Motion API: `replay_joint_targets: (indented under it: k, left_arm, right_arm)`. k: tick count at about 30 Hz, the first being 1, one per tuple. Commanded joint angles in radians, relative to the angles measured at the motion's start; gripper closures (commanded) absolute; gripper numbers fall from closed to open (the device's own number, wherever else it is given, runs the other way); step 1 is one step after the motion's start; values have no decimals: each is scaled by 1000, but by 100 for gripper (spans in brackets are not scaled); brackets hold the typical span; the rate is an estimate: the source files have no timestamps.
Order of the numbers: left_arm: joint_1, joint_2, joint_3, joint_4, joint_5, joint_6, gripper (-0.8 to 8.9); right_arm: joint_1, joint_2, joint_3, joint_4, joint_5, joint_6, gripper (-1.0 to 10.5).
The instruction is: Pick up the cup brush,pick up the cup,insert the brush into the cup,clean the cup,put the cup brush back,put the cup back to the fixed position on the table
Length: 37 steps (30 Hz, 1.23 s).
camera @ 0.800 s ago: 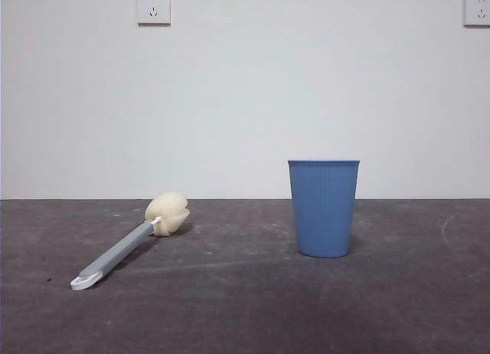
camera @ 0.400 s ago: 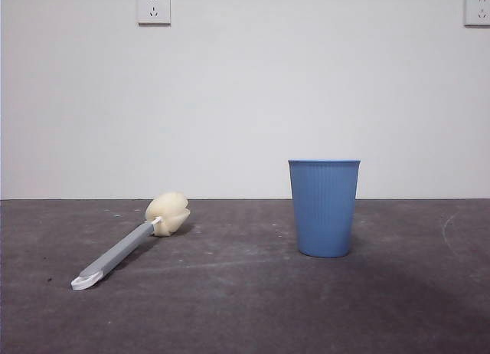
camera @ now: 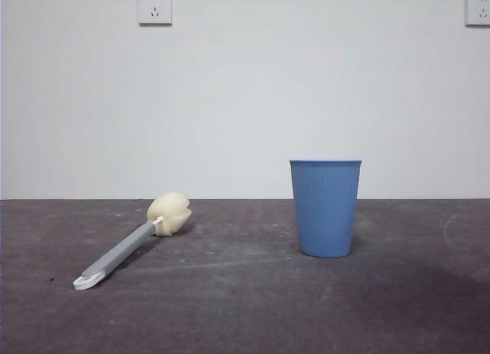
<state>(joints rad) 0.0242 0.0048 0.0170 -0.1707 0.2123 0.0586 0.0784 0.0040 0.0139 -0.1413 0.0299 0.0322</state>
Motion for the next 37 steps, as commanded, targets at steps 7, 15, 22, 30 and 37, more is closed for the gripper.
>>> replay_joint_targets:
  k: [7, 15, 22, 30, 37]
  left_arm:
    - [3, -1, -14, 5, -1, -7, 817]
    - [3, -1, -14, 5, -1, -7, 817]
    - [3, -1, -14, 5, -1, -7, 817]
    - [3, -1, -14, 5, -1, -7, 817]
    - [3, -1, -14, 5, -1, -7, 817]
  right_arm:
    - [-2, -2, -10, -38, -24, 16, 946]
    - [-2, -2, -9, -33, -24, 20, 946]
    - [-2, -1, -9, -32, -23, 20, 946]
    - [-2, -1, -9, -33, -23, 20, 946]
    - [-2, -1, -9, -33, -23, 20, 946]
